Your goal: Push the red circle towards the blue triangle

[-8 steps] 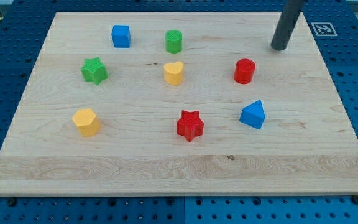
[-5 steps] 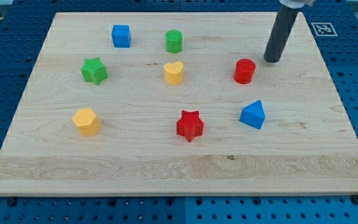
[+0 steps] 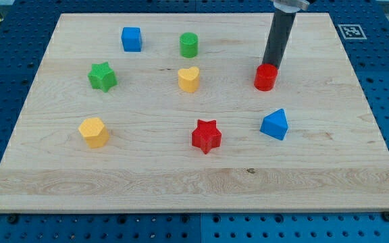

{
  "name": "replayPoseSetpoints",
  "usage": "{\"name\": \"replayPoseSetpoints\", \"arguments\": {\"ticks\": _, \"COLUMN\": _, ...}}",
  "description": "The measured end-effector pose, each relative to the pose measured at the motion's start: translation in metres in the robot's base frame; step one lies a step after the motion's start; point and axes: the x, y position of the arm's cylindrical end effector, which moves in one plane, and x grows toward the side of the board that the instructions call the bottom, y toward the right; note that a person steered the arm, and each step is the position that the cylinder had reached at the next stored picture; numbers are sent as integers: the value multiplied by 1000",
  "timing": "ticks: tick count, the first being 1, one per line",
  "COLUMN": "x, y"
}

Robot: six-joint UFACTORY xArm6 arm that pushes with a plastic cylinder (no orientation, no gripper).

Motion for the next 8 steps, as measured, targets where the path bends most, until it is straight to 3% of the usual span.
{"name": "replayPoseSetpoints", "arguments": {"ticks": 5, "x": 14, "y": -40}}
{"name": "replayPoseSetpoints", "arguments": {"ticks": 8, "x": 9, "y": -28}}
